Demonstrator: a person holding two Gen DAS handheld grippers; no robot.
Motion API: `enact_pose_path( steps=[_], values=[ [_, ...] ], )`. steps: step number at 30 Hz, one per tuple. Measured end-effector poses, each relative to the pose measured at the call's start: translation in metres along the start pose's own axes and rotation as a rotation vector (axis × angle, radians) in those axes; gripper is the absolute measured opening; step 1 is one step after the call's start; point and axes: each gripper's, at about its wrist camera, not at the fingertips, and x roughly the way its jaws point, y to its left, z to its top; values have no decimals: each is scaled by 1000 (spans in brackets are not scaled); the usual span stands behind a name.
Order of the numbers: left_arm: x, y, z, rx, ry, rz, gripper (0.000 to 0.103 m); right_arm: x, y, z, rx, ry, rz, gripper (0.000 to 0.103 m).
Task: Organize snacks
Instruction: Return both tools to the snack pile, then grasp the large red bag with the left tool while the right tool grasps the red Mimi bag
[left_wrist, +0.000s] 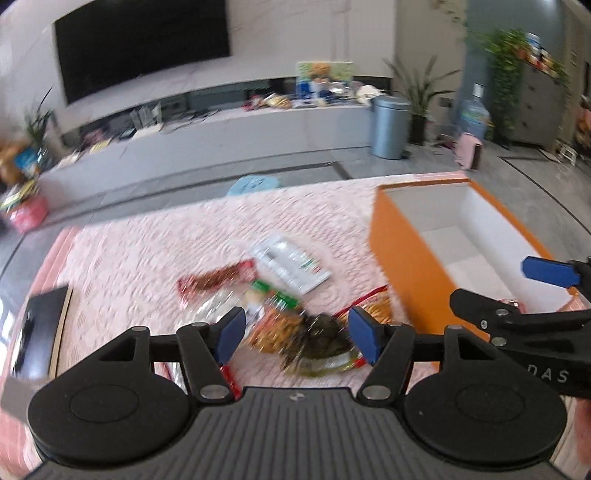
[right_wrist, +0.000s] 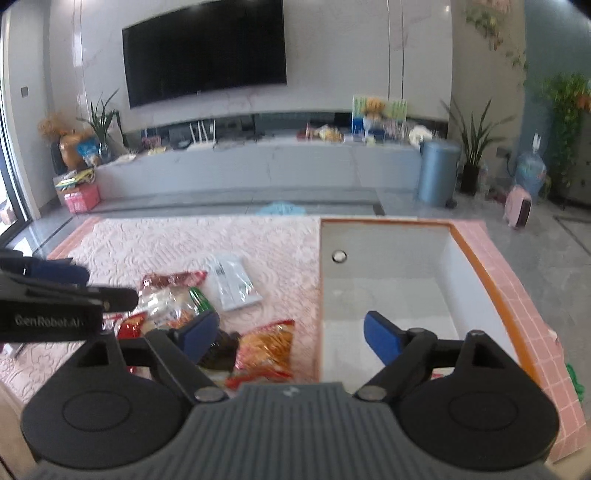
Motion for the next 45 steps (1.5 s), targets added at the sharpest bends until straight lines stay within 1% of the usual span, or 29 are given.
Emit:
enact_pose_path(
  steps=[2, 5, 8, 11, 13, 15, 18, 22, 25, 26, 29, 30, 34, 39, 43, 45],
  values=[
    [1, 13, -10, -39, 7, 4, 78, -1, 12, -7, -4, -30, 2, 92],
    [0, 29, -24, -81, 20, 6, 82, 4, 30, -20, -16, -49, 25, 93],
    [5, 40, -33, -104, 47, 9, 83, 12, 42, -33, -27, -49, 36, 93],
    [12, 51, -42, -136, 70, 7, 83, 26, 52, -44, -48, -17, 60, 93],
    [21, 59, -46, -166, 91, 8, 83, 36, 57, -51, -72, -1, 65, 91],
    [29, 66, -49, -188, 113, 14, 83, 44, 62, -57, -96, 12, 65, 83],
    [41, 77, -52, -237, 143, 37, 83, 58, 68, -62, -116, 34, 69, 80],
    [57, 91, -52, -294, 182, 63, 83, 80, 70, -63, -139, 55, 40, 78],
    [72, 96, -48, -320, 224, 95, 83, 96, 72, -61, -155, 59, 1, 77],
    [76, 97, -46, -327, 223, 102, 83, 101, 72, -60, -158, 58, -13, 76],
    [90, 96, -45, -310, 234, 127, 83, 118, 71, -58, -163, 71, -61, 76],
    [94, 95, -45, -304, 241, 137, 83, 124, 69, -58, -162, 78, -74, 74],
    [107, 96, -51, -294, 254, 176, 83, 140, 71, -62, -186, 96, -107, 73],
    [114, 105, -54, -345, 260, 163, 83, 156, 76, -72, -240, 111, -151, 73],
    [123, 104, -55, -346, 280, 163, 83, 165, 74, -79, -236, 139, -154, 70],
    [128, 101, -55, -332, 286, 175, 86, 169, 73, -81, -230, 149, -156, 68]
  ],
)
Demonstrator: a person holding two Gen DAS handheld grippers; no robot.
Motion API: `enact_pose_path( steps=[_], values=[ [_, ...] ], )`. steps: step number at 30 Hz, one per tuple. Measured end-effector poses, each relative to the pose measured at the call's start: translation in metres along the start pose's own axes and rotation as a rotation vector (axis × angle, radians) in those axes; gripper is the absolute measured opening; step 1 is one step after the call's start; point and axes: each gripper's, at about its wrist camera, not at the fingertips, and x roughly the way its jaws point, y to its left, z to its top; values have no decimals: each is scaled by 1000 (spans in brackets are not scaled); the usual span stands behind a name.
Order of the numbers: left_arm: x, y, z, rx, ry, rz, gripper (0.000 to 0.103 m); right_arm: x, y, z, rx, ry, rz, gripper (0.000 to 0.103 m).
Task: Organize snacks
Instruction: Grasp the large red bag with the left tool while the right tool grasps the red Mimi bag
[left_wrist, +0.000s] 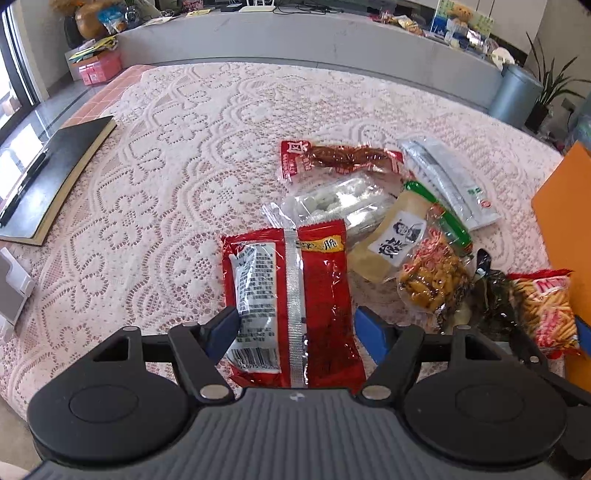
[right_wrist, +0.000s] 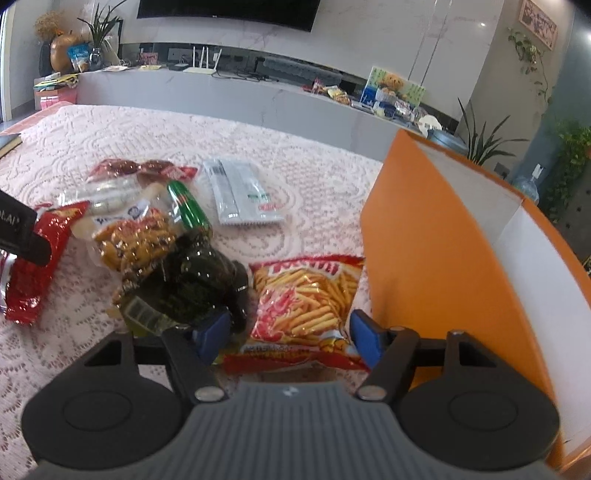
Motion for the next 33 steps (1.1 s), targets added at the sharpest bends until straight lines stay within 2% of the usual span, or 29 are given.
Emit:
enact_pose_path(
  steps=[4, 7, 17, 21, 25, 33],
  values=[
    [6, -3, -1, 19, 2, 21, 88, 5, -1, -2, 21, 6, 9, 66],
    [12, 2, -2, -10, 20, 19, 90, 10, -2, -3, 38, 26, 10, 60],
    [21, 8, -3, -38, 37, 23, 91, 15, -6, -4, 69, 33, 19, 53],
    [20, 9, -3, -43, 33, 14, 83, 14, -8, -4, 78, 25, 22, 48],
    [19, 12, -3, -60, 23, 2, 79, 12, -10, -4, 84, 12, 19, 47],
    [8, 19, -2, -110, -14, 11, 78, -7, -8, -5, 76, -72, 26, 47]
  ],
)
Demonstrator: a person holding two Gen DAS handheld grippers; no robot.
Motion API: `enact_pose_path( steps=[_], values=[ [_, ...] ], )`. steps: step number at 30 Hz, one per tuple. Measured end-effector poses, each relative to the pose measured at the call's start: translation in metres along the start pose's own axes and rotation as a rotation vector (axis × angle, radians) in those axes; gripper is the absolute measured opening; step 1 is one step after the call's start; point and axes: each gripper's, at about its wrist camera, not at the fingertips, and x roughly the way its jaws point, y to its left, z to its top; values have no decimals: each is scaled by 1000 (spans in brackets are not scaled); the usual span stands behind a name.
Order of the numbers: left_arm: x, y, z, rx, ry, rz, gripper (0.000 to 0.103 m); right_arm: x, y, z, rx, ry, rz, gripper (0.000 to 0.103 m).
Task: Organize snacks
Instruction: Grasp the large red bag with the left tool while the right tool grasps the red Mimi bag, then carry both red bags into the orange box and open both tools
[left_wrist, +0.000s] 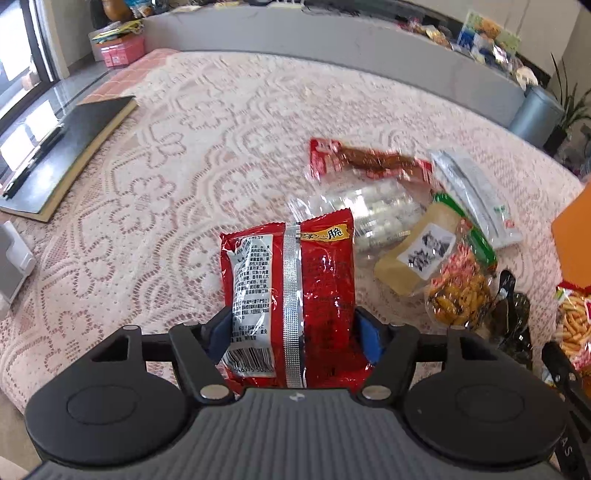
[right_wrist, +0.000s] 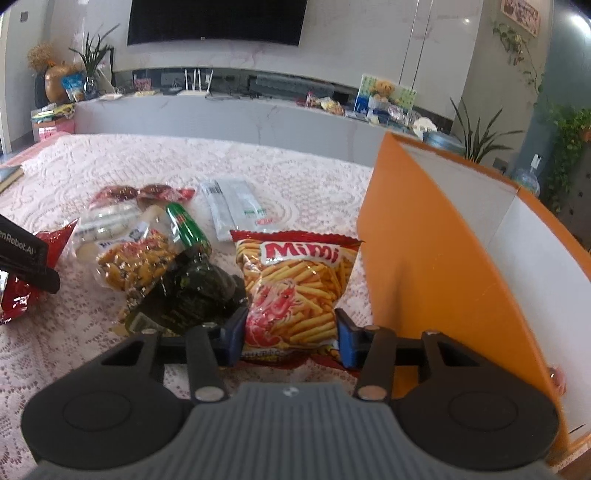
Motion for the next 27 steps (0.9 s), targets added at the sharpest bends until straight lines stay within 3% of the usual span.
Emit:
enact_pose_path(
  steps=[11, 18, 27],
  values=[
    [-64, -14, 2, 44, -118, -15, 78, -56, -10, 10, 6, -41, 97, 47],
    [-122, -48, 9, 166, -177, -119, 78, -103, -33, 30, 28, -53, 178, 47],
    [-170, -106, 13, 334, -212, -255, 78, -149, -93, 42, 73, -72, 182, 47]
  ],
)
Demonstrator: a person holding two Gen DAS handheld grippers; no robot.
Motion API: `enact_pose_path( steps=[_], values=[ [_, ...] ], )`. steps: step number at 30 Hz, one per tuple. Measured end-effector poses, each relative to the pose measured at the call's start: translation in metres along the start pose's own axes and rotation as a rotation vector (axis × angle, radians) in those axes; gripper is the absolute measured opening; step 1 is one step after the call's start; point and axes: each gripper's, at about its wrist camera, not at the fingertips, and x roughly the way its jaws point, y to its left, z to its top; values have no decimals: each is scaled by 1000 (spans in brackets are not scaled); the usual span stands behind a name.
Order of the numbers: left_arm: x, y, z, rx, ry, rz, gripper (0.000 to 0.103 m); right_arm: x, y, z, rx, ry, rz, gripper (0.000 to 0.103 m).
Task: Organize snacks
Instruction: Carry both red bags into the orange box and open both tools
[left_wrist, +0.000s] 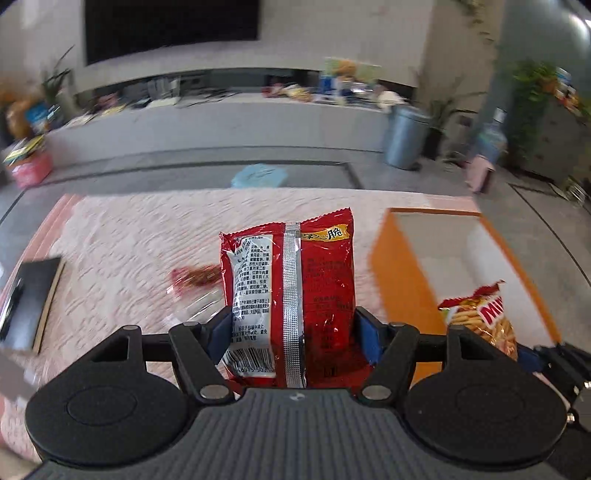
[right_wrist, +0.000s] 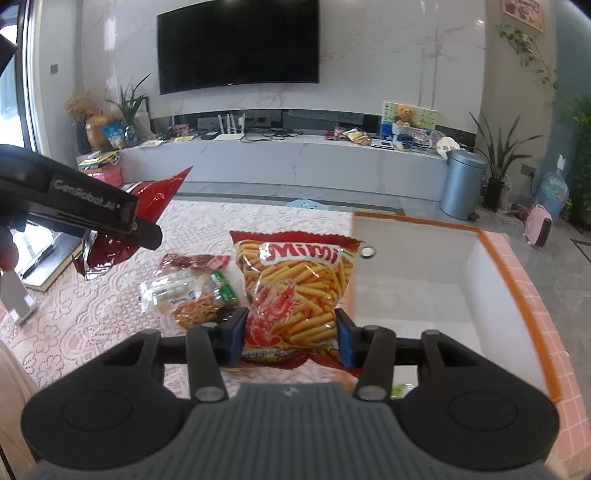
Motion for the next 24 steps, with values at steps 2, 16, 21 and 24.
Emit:
enact_pose_path(
  steps=[2, 16, 21, 24],
  values=[
    [-2, -19, 6, 54, -2, -30, 78, -9, -15, 2, -6, -9, -14, 47],
    [39, -148, 32, 373, 29, -217, 78, -18, -129, 11, -17, 86, -151, 47],
    [67, -180, 32, 484, 74, -230, 78, 3, -165, 13, 0, 176, -116, 47],
    [81, -194, 30, 525, 99, -244, 78, 18, -181, 10, 4, 231, -103, 47]
  ],
)
